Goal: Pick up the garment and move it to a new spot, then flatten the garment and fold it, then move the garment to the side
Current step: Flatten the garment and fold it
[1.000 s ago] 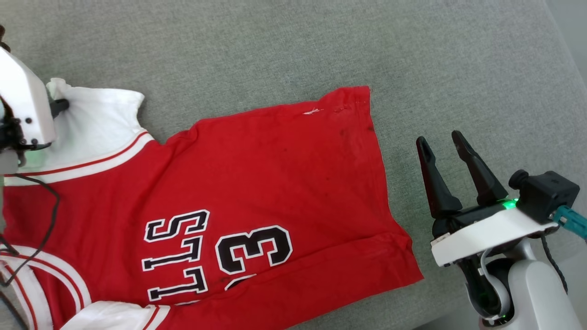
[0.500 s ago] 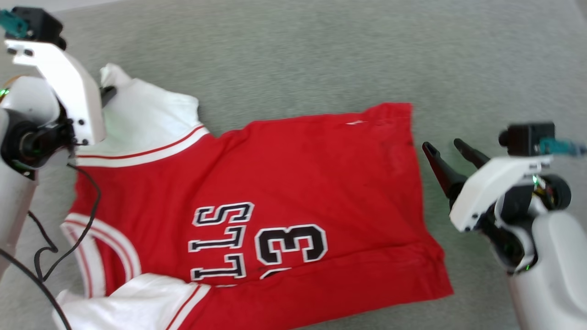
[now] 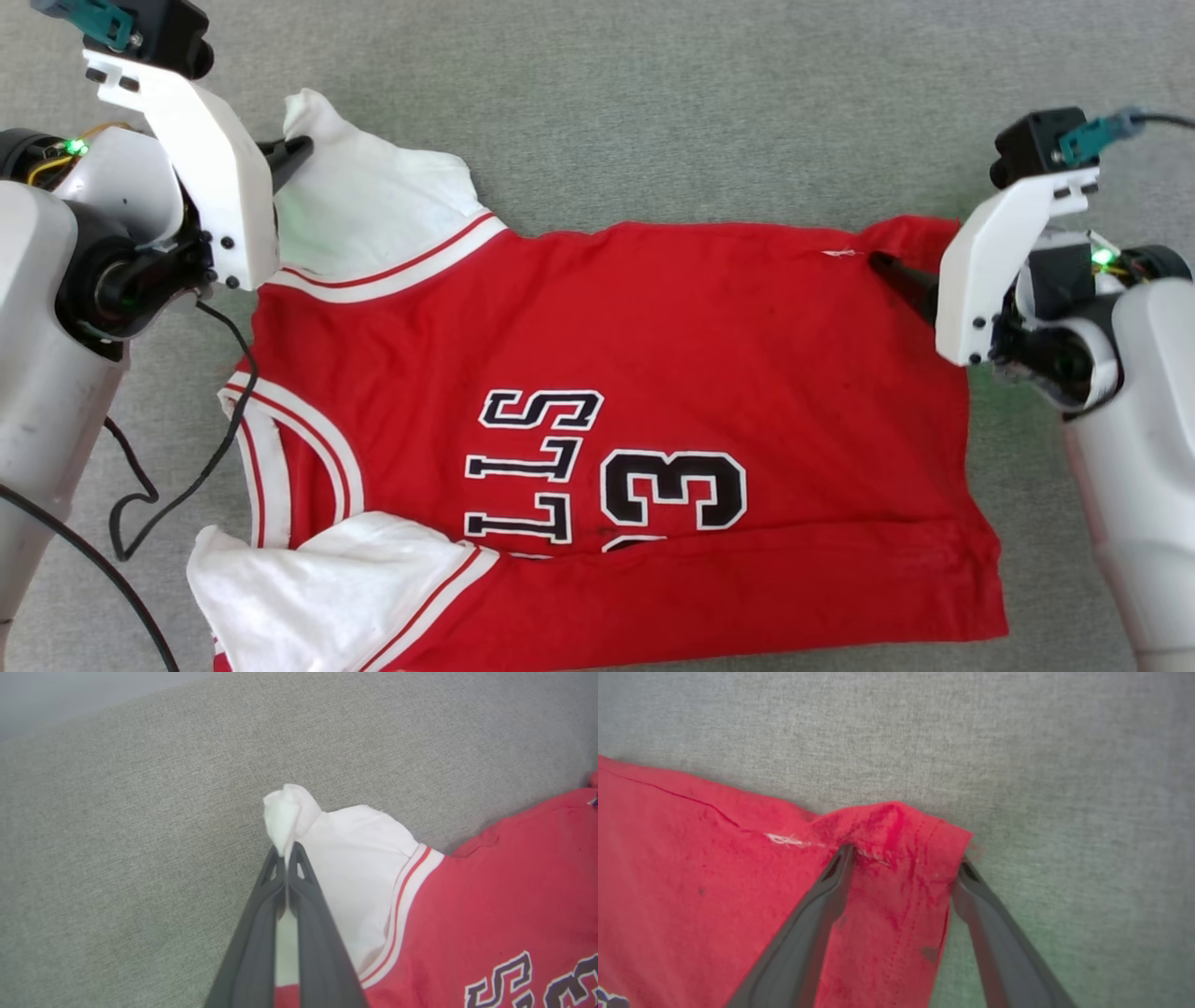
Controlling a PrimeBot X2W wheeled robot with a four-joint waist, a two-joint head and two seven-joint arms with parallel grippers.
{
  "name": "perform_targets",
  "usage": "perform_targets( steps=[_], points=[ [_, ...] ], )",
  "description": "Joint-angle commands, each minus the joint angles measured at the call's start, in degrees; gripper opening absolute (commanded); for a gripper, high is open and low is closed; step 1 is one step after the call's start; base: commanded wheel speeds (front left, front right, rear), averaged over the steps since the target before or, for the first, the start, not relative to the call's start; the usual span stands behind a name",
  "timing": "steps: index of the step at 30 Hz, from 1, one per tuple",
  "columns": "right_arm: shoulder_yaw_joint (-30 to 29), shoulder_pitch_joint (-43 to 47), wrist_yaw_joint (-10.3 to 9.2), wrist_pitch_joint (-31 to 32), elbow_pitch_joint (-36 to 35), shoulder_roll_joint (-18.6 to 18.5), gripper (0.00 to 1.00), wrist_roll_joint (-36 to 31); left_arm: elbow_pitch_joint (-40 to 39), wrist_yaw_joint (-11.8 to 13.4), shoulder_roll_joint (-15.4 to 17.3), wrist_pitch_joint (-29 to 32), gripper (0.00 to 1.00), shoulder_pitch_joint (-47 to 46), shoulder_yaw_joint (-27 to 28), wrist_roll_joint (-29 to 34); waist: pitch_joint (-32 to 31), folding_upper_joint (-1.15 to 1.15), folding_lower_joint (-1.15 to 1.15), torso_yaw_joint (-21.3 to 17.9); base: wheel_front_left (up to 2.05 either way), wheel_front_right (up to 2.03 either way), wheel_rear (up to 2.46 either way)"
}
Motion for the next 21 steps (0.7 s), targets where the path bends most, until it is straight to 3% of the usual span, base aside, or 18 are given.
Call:
perform_targets(
  steps=[1, 3, 4, 5, 6, 14, 21],
  points=[
    [0.86, 1.37, 0.00, 1.69, 2.35, 0.59, 1.00, 0.13, -0.23, -0.19, -0.18, -0.28, 0.00, 0.05, -0.08, -0.17, 0.17, 0.00, 0.00, 0.29, 0.00, 0.00, 0.00],
    [1.54, 2.22, -0.01, 5.54, 5.56, 0.98, 1.00, -0.10, -0.39, -0.30, -0.22, -0.44, 0.00, 0.35, -0.17, -0.35, 0.18, 0.00, 0.00, 0.64, 0.00, 0.00, 0.00],
    [1.55, 2.50, -0.01, 6.71, 6.52, 1.46, 0.49, 0.11, -0.43, -0.40, -0.22, -0.52, 0.00, 0.46, -0.21, -0.47, 0.18, 0.00, 0.00, 0.78, 0.00, 0.00, 0.00],
    [1.56, 2.53, 0.00, 7.60, 7.21, 1.77, 0.16, 0.33, -0.46, -0.48, -0.25, -0.48, 0.00, 0.63, -0.25, -0.56, 0.13, 0.00, 0.00, 0.91, 0.00, 0.00, 0.00],
    [1.73, 2.37, 0.00, 8.21, 7.62, 1.87, 0.00, 0.20, -0.46, -0.55, -0.20, -0.59, 0.00, 0.77, -0.28, -0.56, 0.07, 0.00, 0.00, 1.01, 0.00, 0.00, 0.00],
    [-0.39, -0.88, 0.00, 2.87, 2.46, -0.04, 0.00, -0.61, -0.07, -0.14, -0.44, -3.84, 0.00, 4.32, 1.90, -3.34, -3.04, 0.00, 0.00, 1.92, 0.00, 0.00, 0.00],
    [-2.74, 5.95, 0.00, 0.54, -3.78, -1.06, 0.00, -0.21, -2.89, 1.28, 0.31, -10.64, 0.00, 15.48, 5.53, -7.52, -8.42, 0.00, 0.00, 3.07, 0.00, 0.00, 0.00]
  ],
)
